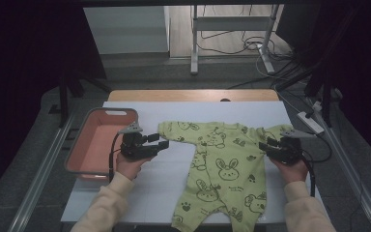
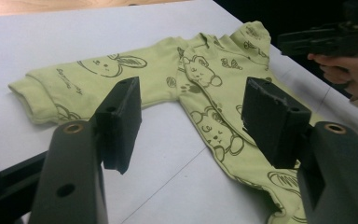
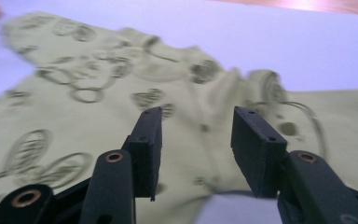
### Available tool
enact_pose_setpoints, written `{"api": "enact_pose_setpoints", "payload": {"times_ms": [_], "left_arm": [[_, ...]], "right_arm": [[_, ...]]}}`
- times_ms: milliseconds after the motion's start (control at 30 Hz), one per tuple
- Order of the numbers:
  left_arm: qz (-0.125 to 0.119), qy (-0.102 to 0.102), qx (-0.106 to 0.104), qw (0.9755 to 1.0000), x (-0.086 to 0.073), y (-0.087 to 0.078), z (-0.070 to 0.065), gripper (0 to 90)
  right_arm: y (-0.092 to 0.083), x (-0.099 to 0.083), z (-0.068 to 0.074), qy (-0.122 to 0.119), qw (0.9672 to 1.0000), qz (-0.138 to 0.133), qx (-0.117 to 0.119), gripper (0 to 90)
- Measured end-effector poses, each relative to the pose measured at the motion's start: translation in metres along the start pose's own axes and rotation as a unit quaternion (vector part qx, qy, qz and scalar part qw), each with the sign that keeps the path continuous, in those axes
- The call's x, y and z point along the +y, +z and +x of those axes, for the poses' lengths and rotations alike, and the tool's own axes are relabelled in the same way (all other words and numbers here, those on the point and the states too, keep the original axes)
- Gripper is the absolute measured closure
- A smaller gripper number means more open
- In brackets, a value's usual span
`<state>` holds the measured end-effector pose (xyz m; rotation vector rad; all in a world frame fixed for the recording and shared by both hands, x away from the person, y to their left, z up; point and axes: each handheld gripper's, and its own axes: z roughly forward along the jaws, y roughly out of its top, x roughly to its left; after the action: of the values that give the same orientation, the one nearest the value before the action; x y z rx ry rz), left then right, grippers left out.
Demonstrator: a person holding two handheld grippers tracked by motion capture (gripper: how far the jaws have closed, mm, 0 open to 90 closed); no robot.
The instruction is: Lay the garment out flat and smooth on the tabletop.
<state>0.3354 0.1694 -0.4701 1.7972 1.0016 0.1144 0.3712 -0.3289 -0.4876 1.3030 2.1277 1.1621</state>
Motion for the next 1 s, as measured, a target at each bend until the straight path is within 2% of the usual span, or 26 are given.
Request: {"api": "enact_pose_setpoints", "payload": {"times_ms": [133,400,733,1000], "left_arm": [[0.000,0.007,-0.001,1.0000,0.000,0.000,-0.002,37.9],[0.002,0.014,-0.005,0.9999,-0.001,0.001,-0.004,37.6],[0.004,0.013,0.000,0.9999,0.000,0.005,-0.004,36.7],[0.002,0.013,0.002,0.9999,0.001,0.006,-0.003,36.6]], "right_arm": [[-0.007,-0.002,0.013,-0.010,0.9992,-0.008,0.038,49.9],[-0.024,-0.008,0.042,-0.035,0.9956,-0.021,0.084,46.7],[-0.042,-0.021,0.052,-0.028,0.9943,-0.030,0.099,44.5],[-0.040,-0.022,0.057,-0.050,0.9921,-0.025,0.112,43.6]]}}
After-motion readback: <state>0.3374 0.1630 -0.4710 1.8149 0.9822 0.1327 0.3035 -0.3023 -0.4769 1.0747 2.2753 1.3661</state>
